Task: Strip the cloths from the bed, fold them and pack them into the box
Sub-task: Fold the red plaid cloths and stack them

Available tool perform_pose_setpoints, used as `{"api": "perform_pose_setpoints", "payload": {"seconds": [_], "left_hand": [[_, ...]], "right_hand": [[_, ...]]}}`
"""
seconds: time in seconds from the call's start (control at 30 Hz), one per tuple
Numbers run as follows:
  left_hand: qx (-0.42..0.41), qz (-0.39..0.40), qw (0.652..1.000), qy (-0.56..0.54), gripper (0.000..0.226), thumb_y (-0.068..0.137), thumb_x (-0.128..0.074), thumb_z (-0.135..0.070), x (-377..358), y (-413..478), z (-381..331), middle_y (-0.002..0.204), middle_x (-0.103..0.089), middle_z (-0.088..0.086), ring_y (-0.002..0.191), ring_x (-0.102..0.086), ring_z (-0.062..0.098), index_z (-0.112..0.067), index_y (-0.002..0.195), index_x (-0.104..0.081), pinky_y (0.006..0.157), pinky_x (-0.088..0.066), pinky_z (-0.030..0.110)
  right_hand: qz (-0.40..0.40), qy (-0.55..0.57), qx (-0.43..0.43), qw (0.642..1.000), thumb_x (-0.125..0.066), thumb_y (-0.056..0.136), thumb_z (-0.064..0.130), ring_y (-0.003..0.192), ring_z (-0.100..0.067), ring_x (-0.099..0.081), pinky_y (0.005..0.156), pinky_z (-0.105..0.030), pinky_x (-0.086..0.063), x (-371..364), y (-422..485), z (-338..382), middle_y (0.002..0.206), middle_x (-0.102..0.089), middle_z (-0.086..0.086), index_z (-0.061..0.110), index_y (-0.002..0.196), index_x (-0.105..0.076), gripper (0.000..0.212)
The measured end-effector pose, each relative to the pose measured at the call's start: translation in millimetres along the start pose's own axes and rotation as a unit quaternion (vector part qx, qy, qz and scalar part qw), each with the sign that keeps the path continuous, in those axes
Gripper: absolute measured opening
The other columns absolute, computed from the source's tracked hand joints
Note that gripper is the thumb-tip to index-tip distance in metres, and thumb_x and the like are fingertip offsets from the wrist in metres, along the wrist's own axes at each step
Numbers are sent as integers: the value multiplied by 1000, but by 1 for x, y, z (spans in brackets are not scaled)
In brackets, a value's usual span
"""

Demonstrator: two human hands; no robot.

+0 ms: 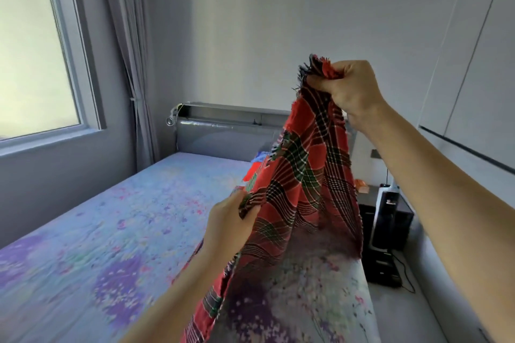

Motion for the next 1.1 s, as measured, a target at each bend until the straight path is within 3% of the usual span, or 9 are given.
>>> {"api": "perform_pose_setpoints", "payload": {"seconds": [0.17, 0.37, 0.53, 0.6, 0.73, 0.77, 0.9, 0.97, 1.1], "left_hand": [[57, 59, 993, 88, 18, 96, -52, -18, -35, -29, 26, 66, -49, -5, 60, -48, 14, -12, 79, -53, 56, -31, 22], [222, -11, 969, -107, 18, 95, -49, -3, -8, -41, 65, 53, -49, -7, 42, -41, 7, -5, 83, -62, 44, -33, 17], [180, 54, 968, -164, 18, 84, -68, -5, 18, -13, 53, 53, -63, -11, 48, -59, -1, -19, 72, -69, 48, -44, 9], [155, 113, 965, -179, 21, 79, -72, -5, 13, -3, 41, 48, -62, -14, 47, -59, -3, -22, 68, -67, 50, -45, 9], [53, 208, 971, -108, 5, 77, -74, -6, -9, 14, -1, 63, -67, -5, 57, -57, -3, -7, 82, -76, 61, -46, 17], [31, 227, 968, -98, 8, 78, -74, -7, -15, 16, -11, 70, -69, 3, 62, -59, 4, -5, 85, -76, 66, -48, 23], [-21, 272, 958, -87, 15, 78, -73, -5, -36, 18, -38, 75, -66, 2, 67, -57, 10, -5, 93, -75, 64, -45, 25], [-41, 277, 956, -84, 15, 79, -72, -5, -42, 18, -45, 75, -63, 0, 65, -55, 5, -5, 94, -75, 61, -42, 15], [-66, 283, 954, -74, 14, 79, -68, -3, -37, 12, -45, 73, -64, 0, 60, -52, 6, -8, 90, -76, 57, -44, 17]], "right_hand": [[-19, 1, 0, 1000, -77, 75, 8, 75, -30, -71, 76, -43, -58, -5, 6, 4, 83, -71, -15, 2, 79, -71, 10], [-77, -37, -15, 996, -79, 74, 12, 55, -11, -58, 58, -25, -49, 36, 13, -27, 57, -60, 2, 9, 64, -64, 18], [-138, -116, -147, 973, -76, 79, 17, 43, -1, -54, 48, -16, -43, 107, -15, -121, 68, -62, -2, 9, 101, -68, 26], [-116, -234, -219, 940, -74, 80, 21, 58, -18, -57, 52, -25, -44, 130, -38, -167, 80, -64, -14, 2, 96, -69, 26], [22, -514, -296, 805, -68, 84, 32, 96, -36, -61, 73, -33, -44, 123, -95, -209, 108, -65, -23, -1, 106, -62, 40], [57, -528, -274, 802, -68, 82, 41, 104, -35, -59, 81, -35, -46, 104, -107, -205, 116, -63, -18, 6, 116, -57, 50], [227, -284, -181, 914, -64, 53, 81, 129, -16, -44, 106, -40, -36, -19, -175, -156, 139, -47, 6, 30, 148, -22, 116], [220, -277, -122, 928, -70, 64, 68, 125, -13, -47, 103, -36, -39, -58, -197, -137, 136, -50, 9, 27, 145, -30, 99], [60, -278, -52, 957, -65, 88, 26, 76, -17, -61, 56, -15, -37, -68, -201, -123, 81, -64, 6, 17, 97, -61, 13]]}}
Point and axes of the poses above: each hand's wrist, its own y-axis towards the middle knuckle, its own x-axis out of the back of the hand, z = x × y, the point moved 9 cm from there along y, towards the middle knuckle
